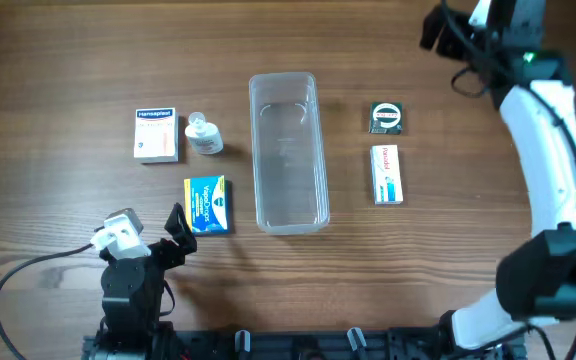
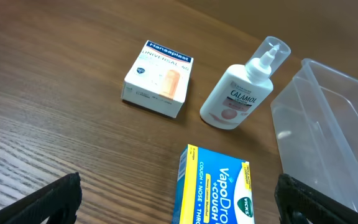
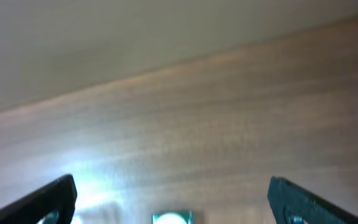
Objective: Pack container
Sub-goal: 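Move the right gripper forward over the green Zam-Buk box, then lower the right gripper and grasp the green Zam-Buk box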
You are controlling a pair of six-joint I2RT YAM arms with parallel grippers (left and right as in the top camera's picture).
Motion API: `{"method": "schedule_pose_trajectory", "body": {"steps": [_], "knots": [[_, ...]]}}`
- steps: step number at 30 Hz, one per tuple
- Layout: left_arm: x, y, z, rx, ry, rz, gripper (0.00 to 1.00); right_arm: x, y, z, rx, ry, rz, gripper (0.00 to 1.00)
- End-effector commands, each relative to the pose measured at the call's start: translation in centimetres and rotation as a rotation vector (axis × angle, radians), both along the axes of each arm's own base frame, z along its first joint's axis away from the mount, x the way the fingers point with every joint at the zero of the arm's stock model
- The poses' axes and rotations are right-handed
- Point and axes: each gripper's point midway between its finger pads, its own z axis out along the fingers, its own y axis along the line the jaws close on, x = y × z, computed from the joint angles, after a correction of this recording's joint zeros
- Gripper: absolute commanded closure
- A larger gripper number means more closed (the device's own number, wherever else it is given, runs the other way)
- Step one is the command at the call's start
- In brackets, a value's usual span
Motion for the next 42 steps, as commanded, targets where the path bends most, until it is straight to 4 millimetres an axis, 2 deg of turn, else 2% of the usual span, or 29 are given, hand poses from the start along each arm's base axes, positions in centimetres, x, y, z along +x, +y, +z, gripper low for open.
{"method": "schedule_pose_trajectory", "body": {"steps": [1,4,6,14,20,24,42], "knots": [[0.0,0.0,0.1,0.009,-0.010,-0.004,0.00,2.4,-0.2,1.6,-0.036,0.029,0.007,0.01],[0.0,0.0,0.1,0.009,-0.010,-0.004,0.00,3.2,-0.2,0.0,-0.037,0.119,0.013,0.00],[0.0,0.0,0.1,0.009,-0.010,-0.004,0.00,3.4,0.1,-1.8,-0.031,0.191,0.022,0.00],[0.0,0.0,0.1,0.009,-0.010,-0.004,0.00,3.5,2.7,-7.8,-0.012,0.341,0.072,0.01],[0.0,0.0,0.1,0.009,-0.010,-0.005,0.00,3.6,5.4,-10.2,-0.006,0.388,0.099,0.00],[0.0,0.0,0.1,0.009,-0.010,-0.004,0.00,3.1,6.0,-12.1,-0.009,0.436,0.110,0.02],[0.0,0.0,0.1,0.009,-0.010,-0.005,0.00,-4.4,5.3,-20.6,-0.008,0.779,0.070,0.01]]}}
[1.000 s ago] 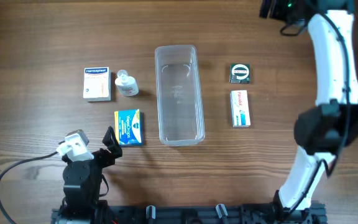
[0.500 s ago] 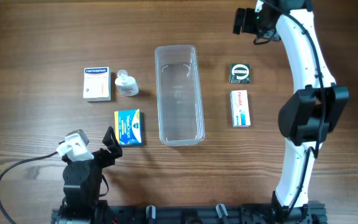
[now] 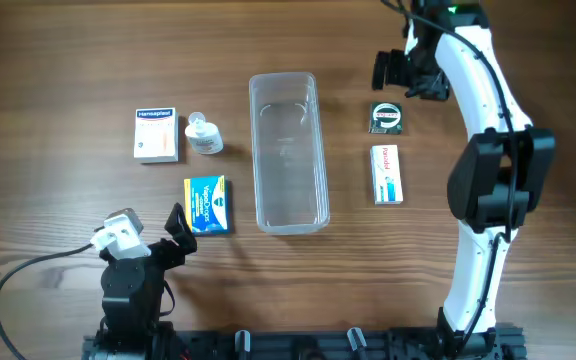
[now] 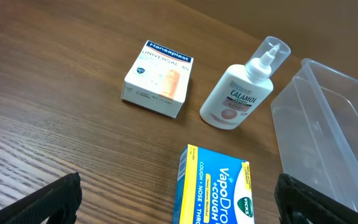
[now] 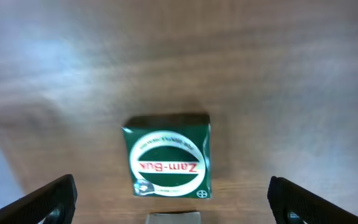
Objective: Pack container
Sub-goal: 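Lower the right gripper and grasp the green Zam-Buk box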
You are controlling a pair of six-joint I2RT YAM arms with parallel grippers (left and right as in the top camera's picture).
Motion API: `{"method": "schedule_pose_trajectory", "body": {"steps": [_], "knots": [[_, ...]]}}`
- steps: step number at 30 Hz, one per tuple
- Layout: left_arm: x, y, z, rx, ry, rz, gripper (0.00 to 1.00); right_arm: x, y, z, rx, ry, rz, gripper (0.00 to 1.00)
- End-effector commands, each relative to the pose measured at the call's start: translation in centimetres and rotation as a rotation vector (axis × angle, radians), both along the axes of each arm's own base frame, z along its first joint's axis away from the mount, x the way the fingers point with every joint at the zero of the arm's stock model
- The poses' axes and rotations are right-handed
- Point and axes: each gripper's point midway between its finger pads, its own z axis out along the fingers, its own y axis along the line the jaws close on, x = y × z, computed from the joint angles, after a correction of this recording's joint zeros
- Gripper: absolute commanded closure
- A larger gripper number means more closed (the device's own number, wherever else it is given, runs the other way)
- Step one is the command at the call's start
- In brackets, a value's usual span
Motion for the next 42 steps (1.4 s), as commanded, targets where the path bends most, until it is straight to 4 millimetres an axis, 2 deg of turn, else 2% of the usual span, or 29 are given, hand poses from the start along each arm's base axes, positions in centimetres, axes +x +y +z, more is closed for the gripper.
{"method": "schedule_pose_trajectory", "body": {"steps": [1,9,13,16,26,31,36,42], "knots": [[0.0,0.0,0.1,0.009,-0.010,-0.004,0.00,-1.7,-0.1,-2.9,0.001,0.091,-0.039,0.00],[0.0,0.0,0.1,0.009,-0.010,-0.004,0.00,-2.1,1.1,-4.0,-0.003,0.103,-0.011,0.00],[0.0,0.0,0.1,0.009,-0.010,-0.004,0.00,-2.4,1.5,-5.2,-0.015,0.130,-0.004,0.01],[0.0,0.0,0.1,0.009,-0.010,-0.004,0.00,-2.6,1.4,-6.1,-0.032,0.148,-0.013,0.01],[0.0,0.0,0.1,0.009,-0.010,-0.004,0.00,-2.5,1.3,-7.3,-0.041,0.159,-0.014,0.03],[0.0,0.0,0.1,0.009,-0.010,-0.005,0.00,-2.8,1.2,-8.2,-0.044,0.183,-0.013,0.12],[0.0,0.0,0.1,0.009,-0.010,-0.004,0.00,-2.8,1.2,-8.2,-0.044,0.183,-0.014,0.30],[0.0,0.0,0.1,0.009,-0.010,-0.004,0.00,-2.8,1.2,-8.2,-0.044,0.181,-0.013,0.37]]}}
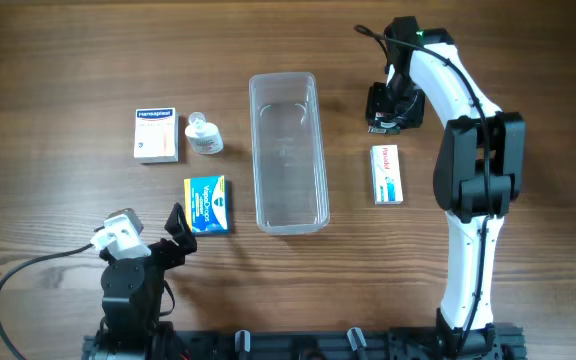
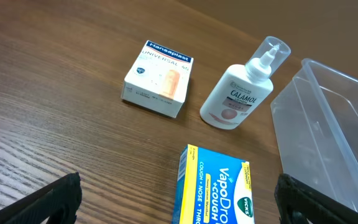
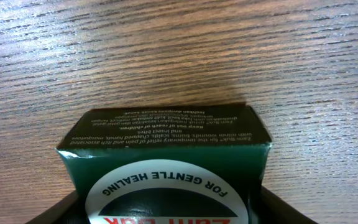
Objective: Pack container
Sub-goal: 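Lower the right gripper and grasp the green Zam-Buk box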
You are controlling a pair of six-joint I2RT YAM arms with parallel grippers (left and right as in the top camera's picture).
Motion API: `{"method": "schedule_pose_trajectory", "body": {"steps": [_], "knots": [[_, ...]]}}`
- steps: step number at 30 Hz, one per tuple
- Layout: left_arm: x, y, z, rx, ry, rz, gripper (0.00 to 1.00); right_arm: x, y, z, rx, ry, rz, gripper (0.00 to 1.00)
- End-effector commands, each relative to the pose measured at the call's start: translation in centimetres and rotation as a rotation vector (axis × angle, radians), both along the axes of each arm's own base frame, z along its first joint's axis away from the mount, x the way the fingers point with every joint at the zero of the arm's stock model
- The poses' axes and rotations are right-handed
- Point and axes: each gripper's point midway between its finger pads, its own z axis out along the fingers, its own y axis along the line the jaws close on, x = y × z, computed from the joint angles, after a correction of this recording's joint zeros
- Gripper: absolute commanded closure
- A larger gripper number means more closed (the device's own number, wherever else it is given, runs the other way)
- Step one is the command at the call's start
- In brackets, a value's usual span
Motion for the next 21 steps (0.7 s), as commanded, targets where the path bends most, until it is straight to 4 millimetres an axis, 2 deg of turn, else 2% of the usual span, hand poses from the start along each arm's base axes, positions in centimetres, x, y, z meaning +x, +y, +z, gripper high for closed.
{"method": "schedule_pose_trajectory", "body": {"steps": [1,9,15,21], "knots": [[0.0,0.0,0.1,0.009,-0.010,-0.004,0.00,-0.3,-0.1,-1.1,-0.011,0.023,-0.002,0.38],[0.0,0.0,0.1,0.009,-0.010,-0.005,0.00,0.3,0.1,0.0,-0.003,-0.006,-0.001,0.38],[0.0,0.0,0.1,0.009,-0.010,-0.004,0.00,1.8,0.3,3.0,0.012,-0.087,0.002,0.38],[0.0,0.0,0.1,0.009,-0.010,-0.005,0.00,2.9,1.3,7.2,0.064,-0.183,0.014,0.39]]}}
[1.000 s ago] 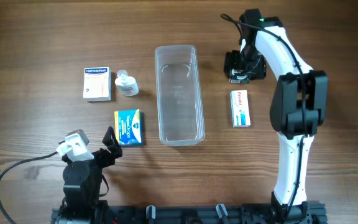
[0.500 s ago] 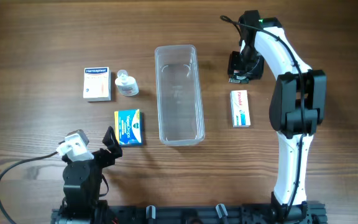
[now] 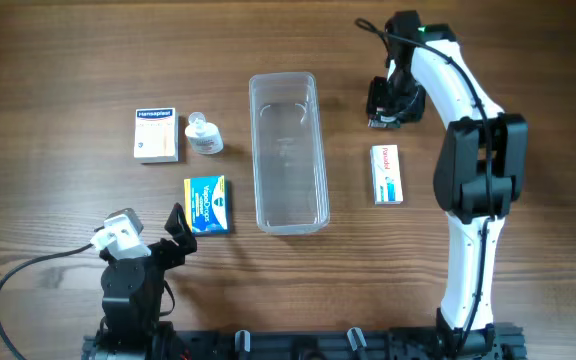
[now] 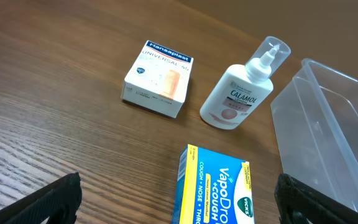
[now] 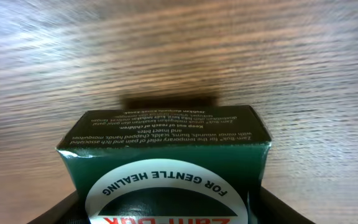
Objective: Pack container
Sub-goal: 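Lower the right gripper and grasp the green Zam-Buk box, then carry the Zam-Buk box left and lower it into the clear container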
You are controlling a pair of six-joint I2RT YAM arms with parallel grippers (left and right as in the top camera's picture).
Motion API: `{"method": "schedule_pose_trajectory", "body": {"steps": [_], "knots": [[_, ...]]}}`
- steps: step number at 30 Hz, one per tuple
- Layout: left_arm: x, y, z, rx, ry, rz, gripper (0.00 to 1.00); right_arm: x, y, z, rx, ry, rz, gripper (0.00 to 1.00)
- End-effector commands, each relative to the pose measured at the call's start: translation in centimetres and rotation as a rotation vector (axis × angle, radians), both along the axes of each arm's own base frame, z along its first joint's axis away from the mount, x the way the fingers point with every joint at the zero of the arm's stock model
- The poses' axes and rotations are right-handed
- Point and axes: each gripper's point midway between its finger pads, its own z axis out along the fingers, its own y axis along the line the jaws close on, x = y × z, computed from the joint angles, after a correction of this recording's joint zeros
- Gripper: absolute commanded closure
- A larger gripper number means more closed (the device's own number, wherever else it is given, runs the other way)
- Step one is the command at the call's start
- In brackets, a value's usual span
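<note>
My right gripper (image 3: 388,100) is shut on the green Zam-Buk box (image 5: 166,162), which fills the right wrist view a little above the wood, with its shadow beneath it. The clear container (image 3: 286,77) lies empty at the table's middle, left of that gripper. To the container's left lie the Hansaplast box (image 3: 156,134), the Calamol bottle (image 3: 203,135) and the blue Vicks box (image 3: 207,204). A white and red box (image 3: 387,174) lies to its right. My left gripper (image 4: 178,199) stands open near the front edge, just short of the Vicks box (image 4: 215,190).
The left wrist view shows the Hansaplast box (image 4: 158,78), the Calamol bottle (image 4: 241,93) and the container's near corner (image 4: 328,137). A grey cable (image 3: 28,270) loops at the front left. The right arm reaches over the table's right side.
The green box, held in my right gripper, has come up off the table, and a shadow now shows beneath it. The gripper sits slightly farther back. The left arm has not moved.
My right gripper was open, high over the far right corner. Then it hung open above the green box. Then its fingers were down around the box on the table, and now the box is held just off the wood. The left arm stayed still.
</note>
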Motion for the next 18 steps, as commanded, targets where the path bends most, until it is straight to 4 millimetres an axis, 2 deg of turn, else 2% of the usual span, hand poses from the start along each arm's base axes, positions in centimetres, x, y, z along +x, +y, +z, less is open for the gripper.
{"method": "schedule_pose_trajectory", "body": {"steps": [1,8,12,18], "knots": [[0.0,0.0,0.1,0.009,-0.010,-0.004,0.00,2.0,1.4,6.3,0.069,-0.152,0.016,0.38],[0.0,0.0,0.1,0.009,-0.010,-0.004,0.00,2.2,5.0,10.8,0.142,-0.249,0.095,0.41],[0.0,0.0,0.1,0.009,-0.010,-0.005,0.00,1.6,8.7,12.7,0.167,-0.289,0.177,0.40],[0.0,0.0,0.1,0.009,-0.010,-0.004,0.00,-0.7,14.3,13.2,0.225,-0.275,0.283,0.39]]}}
